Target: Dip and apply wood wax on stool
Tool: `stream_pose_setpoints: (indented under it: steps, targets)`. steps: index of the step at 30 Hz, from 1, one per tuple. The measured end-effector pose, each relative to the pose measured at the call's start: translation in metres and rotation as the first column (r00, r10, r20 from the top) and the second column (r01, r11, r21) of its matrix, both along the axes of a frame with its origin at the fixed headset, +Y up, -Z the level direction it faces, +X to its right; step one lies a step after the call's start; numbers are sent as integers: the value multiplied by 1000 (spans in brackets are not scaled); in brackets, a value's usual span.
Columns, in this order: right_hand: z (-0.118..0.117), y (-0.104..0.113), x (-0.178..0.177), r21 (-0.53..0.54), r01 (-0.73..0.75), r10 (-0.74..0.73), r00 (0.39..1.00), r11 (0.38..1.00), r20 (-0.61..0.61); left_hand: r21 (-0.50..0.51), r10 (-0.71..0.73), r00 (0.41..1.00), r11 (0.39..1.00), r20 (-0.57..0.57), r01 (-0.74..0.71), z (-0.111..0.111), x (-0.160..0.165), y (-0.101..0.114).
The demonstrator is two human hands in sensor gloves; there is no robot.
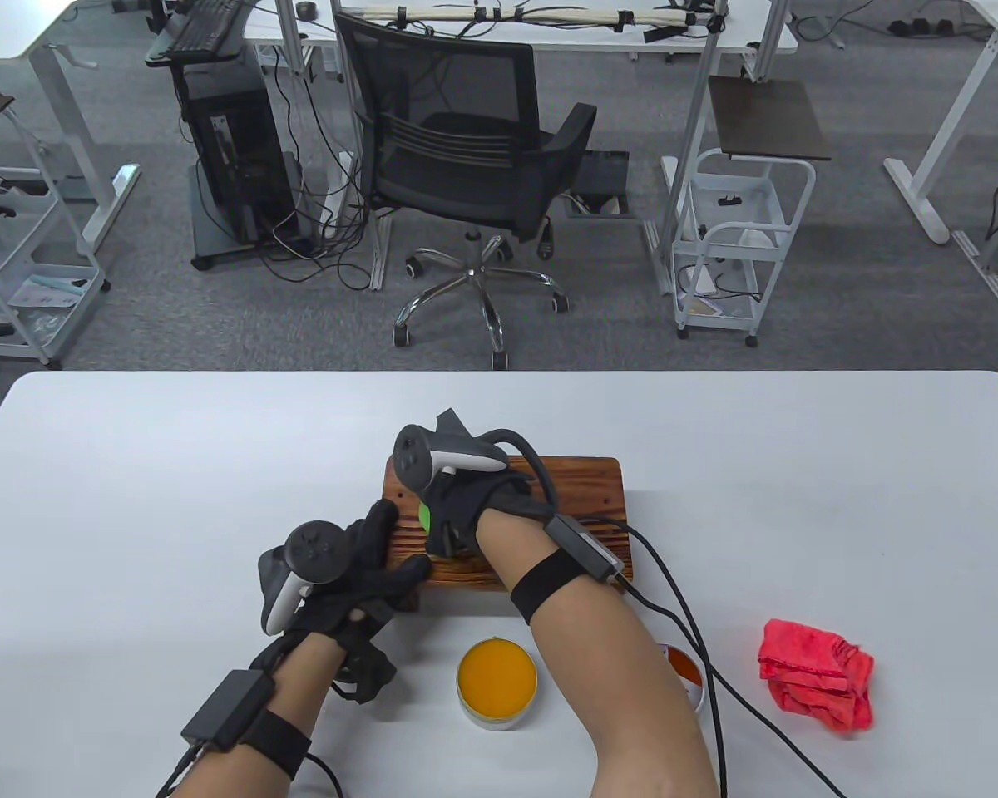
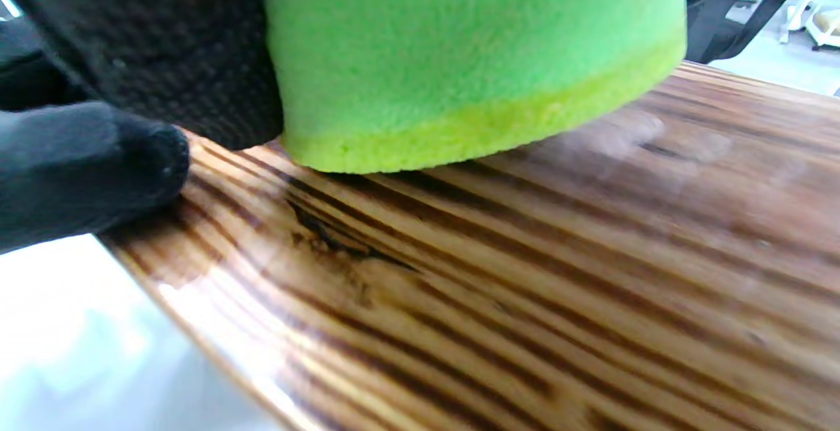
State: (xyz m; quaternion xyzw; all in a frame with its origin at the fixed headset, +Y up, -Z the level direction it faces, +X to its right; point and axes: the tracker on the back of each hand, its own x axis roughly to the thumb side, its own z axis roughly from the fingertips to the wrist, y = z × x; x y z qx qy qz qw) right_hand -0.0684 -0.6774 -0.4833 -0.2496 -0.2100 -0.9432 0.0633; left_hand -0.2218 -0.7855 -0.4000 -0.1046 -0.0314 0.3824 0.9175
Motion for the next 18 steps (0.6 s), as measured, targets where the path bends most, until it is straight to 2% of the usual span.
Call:
stream_pose_setpoints:
  steps: [4,6,10,15,18]
  targets:
    - [4,-1,-1,-20,24,-26,997,1000,-72,0,-5,1000,1000,5,5,0,0,0]
    - [0,0,5,-55,44,-47,997,997,-56,0,-4,1000,1000,4,4,0,0,0]
    - [-9,0,0,-39,34,-35,999,999,-14,0,-4,1000,1000,4,4,0,0,0]
    - [-9,0,-3,-44,36,-39,998,998,-54,-1,-2,1000,1000,4,2,0,0,0]
    - [-15,1,0,-72,51,-53,998,996,-21,-1,1,1000,1000,5,-1,0,0,0]
